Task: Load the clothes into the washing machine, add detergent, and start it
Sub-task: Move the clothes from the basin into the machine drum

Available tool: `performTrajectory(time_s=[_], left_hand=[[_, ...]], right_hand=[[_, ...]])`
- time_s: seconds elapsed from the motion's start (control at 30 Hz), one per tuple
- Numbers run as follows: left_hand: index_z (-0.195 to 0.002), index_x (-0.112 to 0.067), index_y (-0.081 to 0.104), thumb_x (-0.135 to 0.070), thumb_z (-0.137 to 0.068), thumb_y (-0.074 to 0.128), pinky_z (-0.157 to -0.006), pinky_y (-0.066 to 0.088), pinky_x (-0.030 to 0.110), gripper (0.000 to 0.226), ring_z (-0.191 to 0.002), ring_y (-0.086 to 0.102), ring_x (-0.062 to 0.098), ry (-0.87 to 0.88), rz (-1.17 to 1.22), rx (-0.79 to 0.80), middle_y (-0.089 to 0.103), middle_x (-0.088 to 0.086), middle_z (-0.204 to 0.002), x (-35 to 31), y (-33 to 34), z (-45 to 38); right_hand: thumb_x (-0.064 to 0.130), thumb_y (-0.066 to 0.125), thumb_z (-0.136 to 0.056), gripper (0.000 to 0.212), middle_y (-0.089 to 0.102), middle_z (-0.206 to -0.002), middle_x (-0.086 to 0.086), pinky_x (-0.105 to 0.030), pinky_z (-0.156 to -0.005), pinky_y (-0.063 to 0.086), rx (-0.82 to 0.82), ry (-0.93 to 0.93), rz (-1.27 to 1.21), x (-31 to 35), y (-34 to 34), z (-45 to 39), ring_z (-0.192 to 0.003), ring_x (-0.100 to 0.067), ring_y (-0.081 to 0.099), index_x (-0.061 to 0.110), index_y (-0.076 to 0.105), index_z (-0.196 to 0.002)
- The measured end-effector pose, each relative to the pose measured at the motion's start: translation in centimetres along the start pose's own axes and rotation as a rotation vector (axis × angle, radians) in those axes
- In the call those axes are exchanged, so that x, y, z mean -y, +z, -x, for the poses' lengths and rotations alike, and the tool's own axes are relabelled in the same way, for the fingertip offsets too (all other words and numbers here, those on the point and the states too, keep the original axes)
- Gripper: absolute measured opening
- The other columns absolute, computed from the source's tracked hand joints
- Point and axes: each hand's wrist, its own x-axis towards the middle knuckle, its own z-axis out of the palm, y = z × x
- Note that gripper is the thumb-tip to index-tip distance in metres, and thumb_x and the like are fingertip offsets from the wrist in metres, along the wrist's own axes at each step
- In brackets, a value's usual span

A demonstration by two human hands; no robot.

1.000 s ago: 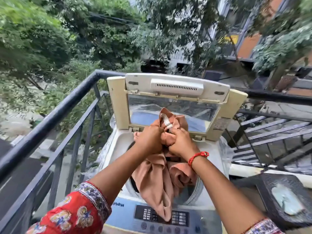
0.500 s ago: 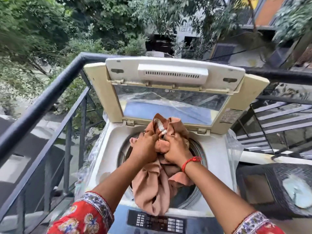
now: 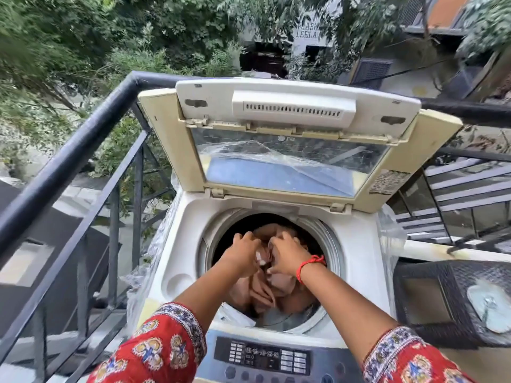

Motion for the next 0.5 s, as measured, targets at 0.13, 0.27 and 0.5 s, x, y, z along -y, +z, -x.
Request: performTrajectory(time_s=[0.13, 0.27, 0.5], left_hand=[[-0.120, -0.014, 0.051, -0.026, -0.082, 0.065, -0.094, 0.046, 0.044, 0.042, -0.118, 0.037, 0.035, 0.011, 0.048, -0.034, 0.039, 0.010, -0.128, 0.2, 0.2, -0.1], [-0.121, -0.014, 0.050, -0.024, -0.080, 0.067, -0.092, 0.048, 0.043, 0.045, -0.118, 0.036, 0.033, 0.027, 0.059, -0.060, 0.039, 0.009, -0.127, 0.1, -0.1, 0.3], [-0.118, -0.016, 0.052, -0.024, -0.079, 0.069, -0.084, 0.053, 0.043, 0.043, -0.118, 0.036, 0.031, 0.027, 0.035, -0.080, 0.037, 0.006, -0.128, -1.0, 0.2, 1.2]], right_hand=[[0.040, 0.080, -0.070, 0.065, 0.038, -0.130, -0.008, -0.042, -0.100, 0.042, -0.007, -0.011, -0.006, -0.1, 0.1, -0.1, -0.119, -0.035, 0.043, 0.021, 0.050, -0.124], [0.040, 0.080, -0.071, 0.067, 0.039, -0.131, -0.009, -0.043, -0.101, 0.043, -0.041, -0.025, -0.032, 0.1, 0.1, -0.1, -0.119, -0.035, 0.043, 0.021, 0.050, -0.127], [0.044, 0.077, -0.072, 0.067, 0.041, -0.130, -0.008, -0.044, -0.100, 0.044, -0.115, -0.039, -0.038, -0.6, 0.9, 1.8, -0.118, -0.034, 0.045, 0.021, 0.048, -0.128]])
